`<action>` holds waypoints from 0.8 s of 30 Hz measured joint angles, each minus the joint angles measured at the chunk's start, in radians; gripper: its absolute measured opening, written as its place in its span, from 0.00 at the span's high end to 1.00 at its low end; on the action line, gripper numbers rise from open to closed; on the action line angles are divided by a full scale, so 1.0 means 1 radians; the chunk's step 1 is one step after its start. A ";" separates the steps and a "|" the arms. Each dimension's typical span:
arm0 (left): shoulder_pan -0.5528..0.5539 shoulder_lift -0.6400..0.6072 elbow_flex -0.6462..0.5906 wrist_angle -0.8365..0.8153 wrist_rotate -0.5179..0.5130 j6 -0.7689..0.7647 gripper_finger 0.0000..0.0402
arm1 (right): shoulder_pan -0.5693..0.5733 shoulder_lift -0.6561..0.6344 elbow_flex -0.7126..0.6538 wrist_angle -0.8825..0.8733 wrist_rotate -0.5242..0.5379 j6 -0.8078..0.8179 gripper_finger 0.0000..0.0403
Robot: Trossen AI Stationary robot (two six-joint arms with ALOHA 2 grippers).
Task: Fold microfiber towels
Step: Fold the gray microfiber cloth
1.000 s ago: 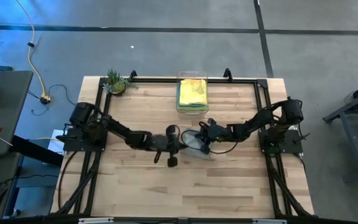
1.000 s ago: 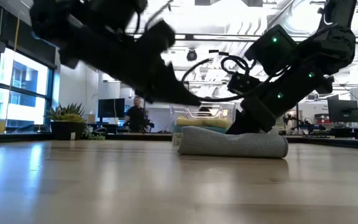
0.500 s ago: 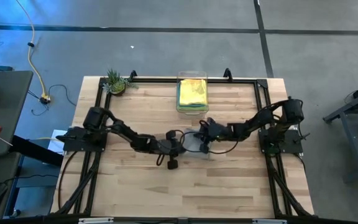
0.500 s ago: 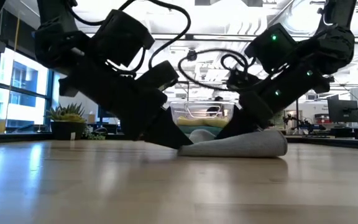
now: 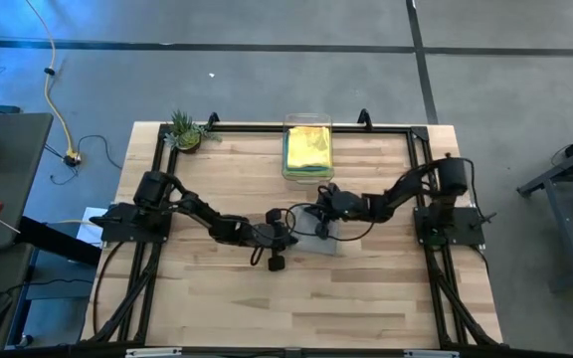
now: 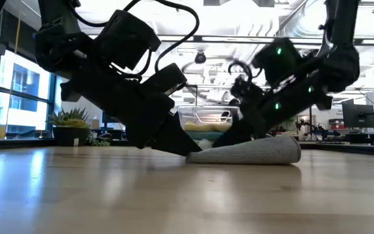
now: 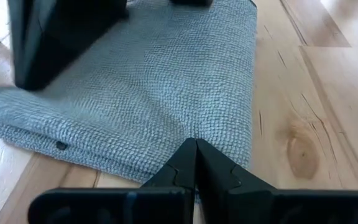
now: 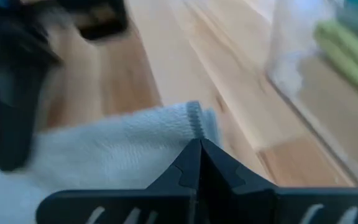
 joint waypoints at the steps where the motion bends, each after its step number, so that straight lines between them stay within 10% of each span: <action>1: 0.000 0.000 0.000 0.000 0.000 0.000 1.00 | -0.009 0.020 0.000 0.005 0.000 0.000 1.00; 14: -0.010 0.001 0.000 -0.004 -0.004 0.000 1.00 | -0.017 -0.074 -0.001 -0.058 0.043 -0.029 1.00; 24: -0.010 0.001 -0.001 -0.005 -0.003 0.000 1.00 | 0.079 -0.427 -0.001 -0.695 0.016 0.113 1.00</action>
